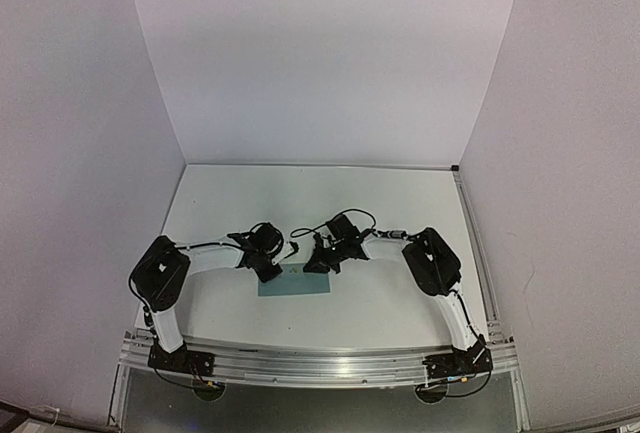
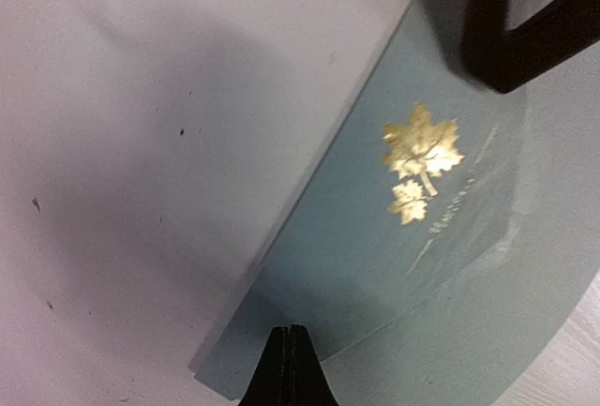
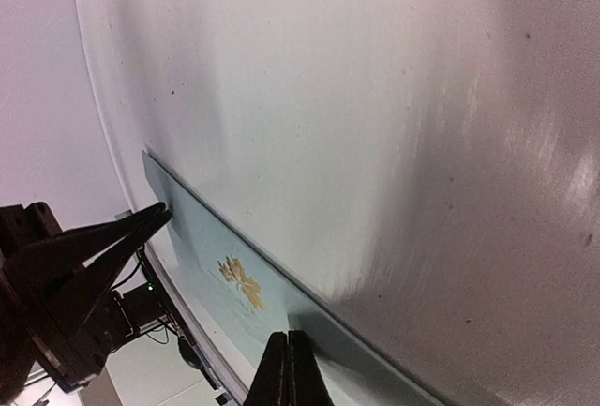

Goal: Place the letter into the envelope and seal it

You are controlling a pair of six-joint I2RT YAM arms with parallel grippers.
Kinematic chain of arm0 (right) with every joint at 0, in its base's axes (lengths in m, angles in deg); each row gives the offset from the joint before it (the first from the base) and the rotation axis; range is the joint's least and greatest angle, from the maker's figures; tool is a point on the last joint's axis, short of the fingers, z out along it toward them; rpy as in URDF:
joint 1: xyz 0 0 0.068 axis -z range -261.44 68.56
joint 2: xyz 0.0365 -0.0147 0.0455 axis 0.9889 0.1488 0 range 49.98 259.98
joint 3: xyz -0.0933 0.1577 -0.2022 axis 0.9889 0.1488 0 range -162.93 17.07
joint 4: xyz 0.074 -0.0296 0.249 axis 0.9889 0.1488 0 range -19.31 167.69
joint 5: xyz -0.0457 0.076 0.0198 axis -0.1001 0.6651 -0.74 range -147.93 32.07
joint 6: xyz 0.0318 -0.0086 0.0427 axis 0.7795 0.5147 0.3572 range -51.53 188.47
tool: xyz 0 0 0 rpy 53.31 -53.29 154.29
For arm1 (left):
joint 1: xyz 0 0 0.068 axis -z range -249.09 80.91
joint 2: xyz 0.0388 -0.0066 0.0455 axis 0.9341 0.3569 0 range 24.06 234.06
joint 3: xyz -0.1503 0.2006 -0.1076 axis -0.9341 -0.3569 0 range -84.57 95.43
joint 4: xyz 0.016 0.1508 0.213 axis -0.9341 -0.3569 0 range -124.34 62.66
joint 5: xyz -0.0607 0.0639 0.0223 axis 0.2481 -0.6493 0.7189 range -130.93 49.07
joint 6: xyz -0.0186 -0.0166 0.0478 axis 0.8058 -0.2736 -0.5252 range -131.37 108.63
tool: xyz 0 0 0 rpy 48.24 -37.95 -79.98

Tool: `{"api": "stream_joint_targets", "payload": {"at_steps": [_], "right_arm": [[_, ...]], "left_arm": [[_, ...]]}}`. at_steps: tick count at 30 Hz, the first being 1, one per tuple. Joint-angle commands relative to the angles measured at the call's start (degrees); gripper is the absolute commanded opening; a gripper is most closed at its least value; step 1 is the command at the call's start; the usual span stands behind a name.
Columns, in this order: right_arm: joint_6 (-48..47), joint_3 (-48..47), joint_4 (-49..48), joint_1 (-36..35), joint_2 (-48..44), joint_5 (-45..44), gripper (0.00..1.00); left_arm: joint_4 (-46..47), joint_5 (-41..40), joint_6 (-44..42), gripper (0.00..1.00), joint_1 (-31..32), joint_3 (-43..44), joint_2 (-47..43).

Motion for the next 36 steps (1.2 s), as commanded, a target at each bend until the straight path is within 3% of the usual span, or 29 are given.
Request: {"api": "stream_joint_targets", "payload": {"at_steps": [1, 6, 18, 22, 30, 36], "right_arm": [[2.92, 1.85, 8.24, -0.91, 3.87, -9.44, 0.00], [3.21, 1.44, 8.29, -0.93, 4.26, -9.98, 0.00], [2.78, 1.69, 8.37, -1.00, 3.74, -10.92, 0.00], [2.62, 1.58, 8.42, -1.00, 3.36, -10.98, 0.00], [2.71, 0.94, 8.65, -1.05, 3.69, -10.81, 0.00], [3.07, 0.90, 8.91, -1.09, 3.64, -11.03, 0.00]], "left_arm": [[7.19, 9.68, -8.87, 0.00, -0.03, -1.57, -7.27], [11.23, 16.19, -9.78, 0.00, 1.24, -0.99, -6.78], [6.15, 9.62, -12.06, 0.00, 4.55, -0.27, 2.88], [1.12, 7.51, -7.62, 0.00, 5.29, 3.93, 8.91], [4.14, 6.79, -8.88, 0.00, 5.10, 1.81, 1.67], [3.61, 6.19, -11.82, 0.00, 4.52, 6.15, 0.04]]}}
